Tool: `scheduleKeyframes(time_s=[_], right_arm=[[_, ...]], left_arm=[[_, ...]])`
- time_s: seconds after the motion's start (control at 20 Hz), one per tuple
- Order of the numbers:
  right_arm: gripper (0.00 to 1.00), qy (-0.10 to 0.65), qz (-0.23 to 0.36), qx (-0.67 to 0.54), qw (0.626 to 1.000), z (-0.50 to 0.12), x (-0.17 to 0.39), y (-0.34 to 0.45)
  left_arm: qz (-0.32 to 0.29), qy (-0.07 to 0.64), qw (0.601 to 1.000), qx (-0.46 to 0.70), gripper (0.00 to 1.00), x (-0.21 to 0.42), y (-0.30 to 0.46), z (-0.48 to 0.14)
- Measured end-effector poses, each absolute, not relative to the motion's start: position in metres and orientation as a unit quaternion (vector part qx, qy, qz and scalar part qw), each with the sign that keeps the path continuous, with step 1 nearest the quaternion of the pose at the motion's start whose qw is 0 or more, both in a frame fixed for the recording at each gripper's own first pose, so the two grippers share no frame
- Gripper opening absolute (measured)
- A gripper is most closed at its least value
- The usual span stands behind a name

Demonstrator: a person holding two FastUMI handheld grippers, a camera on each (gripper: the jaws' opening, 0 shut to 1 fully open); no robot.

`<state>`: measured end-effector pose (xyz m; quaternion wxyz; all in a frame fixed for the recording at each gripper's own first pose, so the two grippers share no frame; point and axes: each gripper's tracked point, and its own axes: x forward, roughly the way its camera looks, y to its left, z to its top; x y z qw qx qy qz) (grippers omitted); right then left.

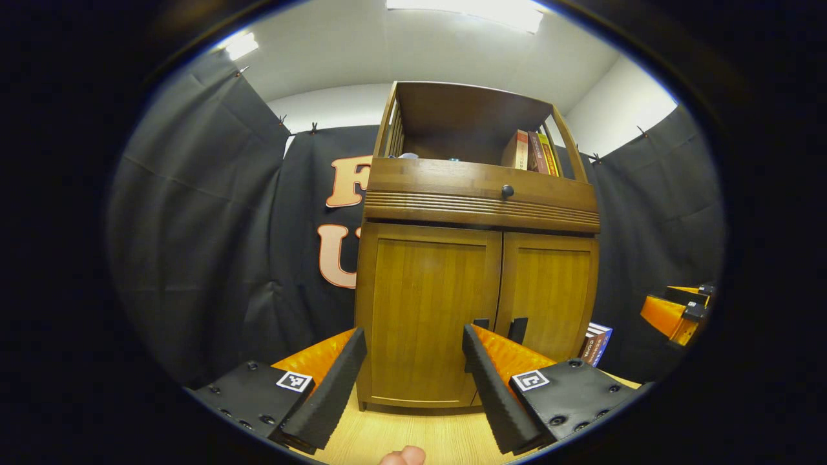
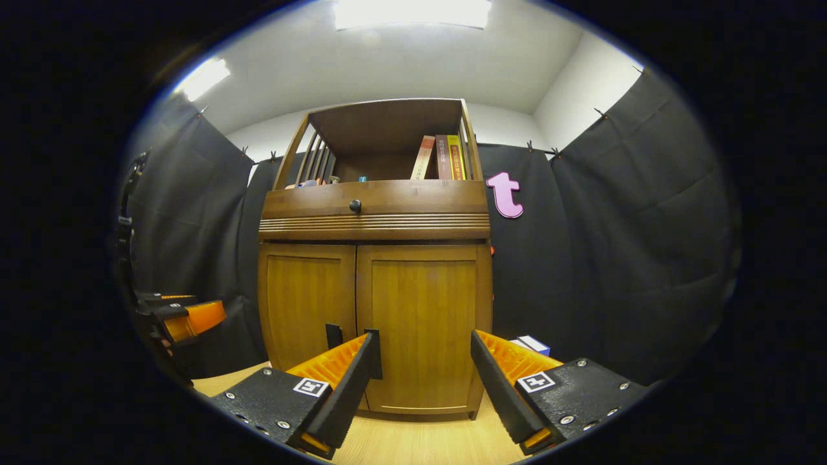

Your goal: Open the right door of the double-door shoe cabinet with the right hand, and open the left door with the left hand.

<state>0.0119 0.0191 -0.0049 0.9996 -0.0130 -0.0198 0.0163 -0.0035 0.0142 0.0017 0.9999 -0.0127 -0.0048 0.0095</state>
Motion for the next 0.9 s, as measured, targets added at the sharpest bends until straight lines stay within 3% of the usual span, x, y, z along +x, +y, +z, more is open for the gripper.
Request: scheduleKeyframes(time_s=[0.45, 0.7, 0.9], right_arm=[[0.9, -0.025, 0.047, -0.018, 0.998, -0.007, 0.099, 0.044], [0.9, 0.019, 0.092, -0.007, 0.996, -0.056, 0.157, 0.091], [0.9, 0.05, 0.091, -0.014, 0.995, -0.108, 0.197, 0.106]], left_arm=[[0.019, 0.004, 1.0, -0.009, 0.97, -0.004, 0.023, -0.002], [0.03, 0.003, 1.0, 0.001, 0.96, -0.004, 0.032, 0.0], [0.034, -0.002, 0.999, 0.005, 0.94, -0.008, 0.035, 0.002]])
